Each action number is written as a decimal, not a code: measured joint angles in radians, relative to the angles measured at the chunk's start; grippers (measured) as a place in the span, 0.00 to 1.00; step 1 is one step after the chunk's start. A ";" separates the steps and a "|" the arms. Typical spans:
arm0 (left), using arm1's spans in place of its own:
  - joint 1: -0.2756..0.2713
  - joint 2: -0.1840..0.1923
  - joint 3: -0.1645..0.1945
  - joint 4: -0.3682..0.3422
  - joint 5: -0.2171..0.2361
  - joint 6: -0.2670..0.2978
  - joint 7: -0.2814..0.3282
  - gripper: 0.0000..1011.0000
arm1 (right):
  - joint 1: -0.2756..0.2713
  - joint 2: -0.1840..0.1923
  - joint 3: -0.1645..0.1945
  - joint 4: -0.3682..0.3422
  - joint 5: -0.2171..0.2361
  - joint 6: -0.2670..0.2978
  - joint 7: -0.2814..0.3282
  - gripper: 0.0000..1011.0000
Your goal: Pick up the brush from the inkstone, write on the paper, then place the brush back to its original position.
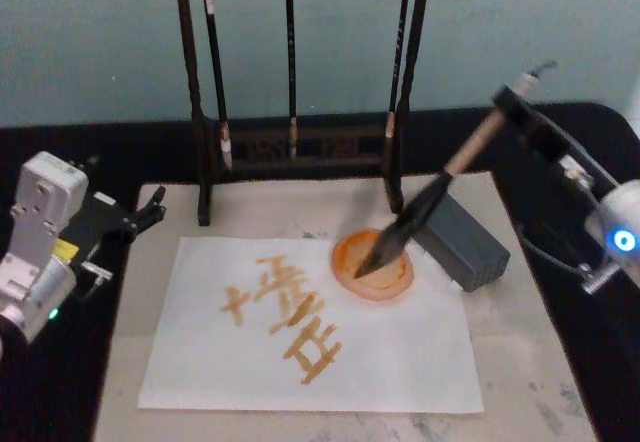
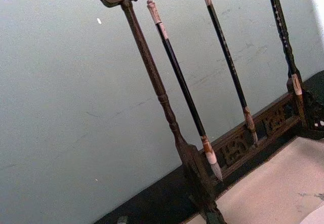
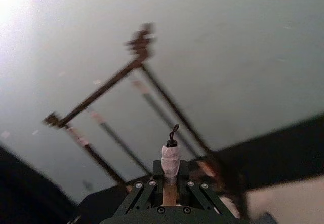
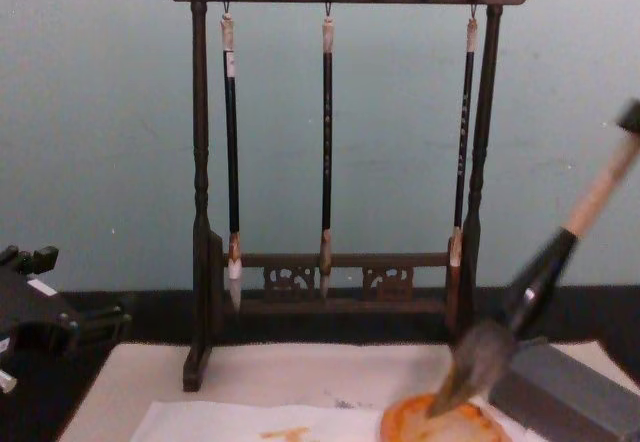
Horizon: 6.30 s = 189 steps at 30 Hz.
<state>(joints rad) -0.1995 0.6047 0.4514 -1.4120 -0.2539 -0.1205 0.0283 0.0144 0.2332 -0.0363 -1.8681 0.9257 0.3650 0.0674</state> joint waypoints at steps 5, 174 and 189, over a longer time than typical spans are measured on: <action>0.000 0.000 0.000 0.000 0.000 0.000 0.000 1.00 | -0.015 -0.021 0.066 0.050 0.083 0.002 -0.043 0.17; 0.000 0.000 0.000 0.000 0.000 0.000 0.000 1.00 | 0.098 0.297 -0.267 0.171 -0.093 -0.304 -0.207 0.99; 0.000 0.000 0.000 0.000 0.000 0.000 0.000 1.00 | 0.091 0.298 -0.363 0.215 -0.390 -0.438 -0.185 0.99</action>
<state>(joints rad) -0.1995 0.6047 0.4514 -1.4120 -0.2539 -0.1205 0.0283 0.1050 0.5308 -0.3997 -1.6532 0.5352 -0.0727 -0.1181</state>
